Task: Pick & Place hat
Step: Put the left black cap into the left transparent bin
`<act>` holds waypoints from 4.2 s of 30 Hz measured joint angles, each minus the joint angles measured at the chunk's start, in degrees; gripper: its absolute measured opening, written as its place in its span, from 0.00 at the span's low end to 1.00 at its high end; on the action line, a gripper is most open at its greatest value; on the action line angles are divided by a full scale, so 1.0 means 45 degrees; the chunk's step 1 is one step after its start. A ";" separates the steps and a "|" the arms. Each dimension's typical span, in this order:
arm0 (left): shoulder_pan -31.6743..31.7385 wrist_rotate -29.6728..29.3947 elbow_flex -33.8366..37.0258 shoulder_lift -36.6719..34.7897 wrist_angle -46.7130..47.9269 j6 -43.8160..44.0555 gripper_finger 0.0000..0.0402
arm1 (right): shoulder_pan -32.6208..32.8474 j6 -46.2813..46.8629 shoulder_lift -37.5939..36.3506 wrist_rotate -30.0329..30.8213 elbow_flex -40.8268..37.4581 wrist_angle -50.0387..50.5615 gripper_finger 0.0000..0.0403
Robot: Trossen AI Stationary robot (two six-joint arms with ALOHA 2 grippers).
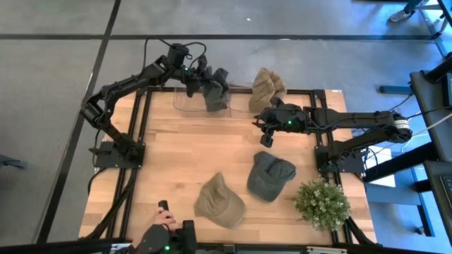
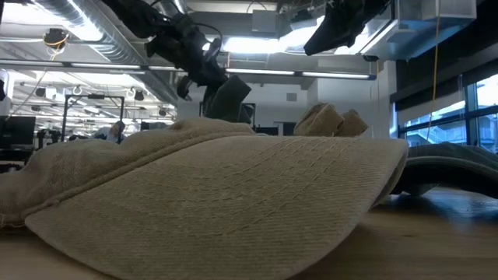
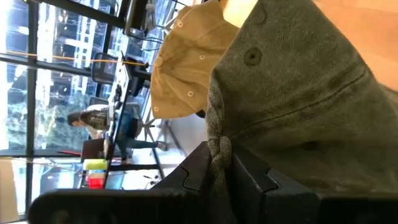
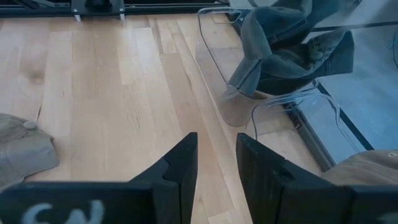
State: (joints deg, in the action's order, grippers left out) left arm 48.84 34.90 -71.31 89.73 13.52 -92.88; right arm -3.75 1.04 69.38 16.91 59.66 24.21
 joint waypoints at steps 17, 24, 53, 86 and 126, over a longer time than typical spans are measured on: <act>0.0522 0.0033 0.0000 0.0016 -0.0488 0.2414 0.17 | 0.0000 0.0000 0.0000 0.0000 0.0000 0.0002 0.28; 0.0704 0.0143 0.0000 0.0016 -0.0035 0.2516 0.25 | 0.0000 -0.0005 0.0000 0.0000 0.0000 0.0005 0.28; 0.1156 -0.0533 0.0013 -0.2518 0.3614 0.8736 0.39 | -0.0049 -0.0285 0.0000 -0.0005 0.0005 0.0185 0.28; -0.1263 -0.9818 0.0719 -0.2585 1.1595 1.9594 0.39 | -0.0058 -0.1957 0.0000 -0.0005 0.0005 0.1656 0.28; -0.1083 -1.0882 0.0558 -0.2024 0.8899 2.1501 0.03 | -0.0053 -0.1671 0.0000 -0.0447 0.0005 0.2001 0.28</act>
State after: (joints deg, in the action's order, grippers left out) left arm 43.97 -14.07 -68.80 80.62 53.56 3.87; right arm -3.99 -6.48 69.38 14.90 59.68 33.21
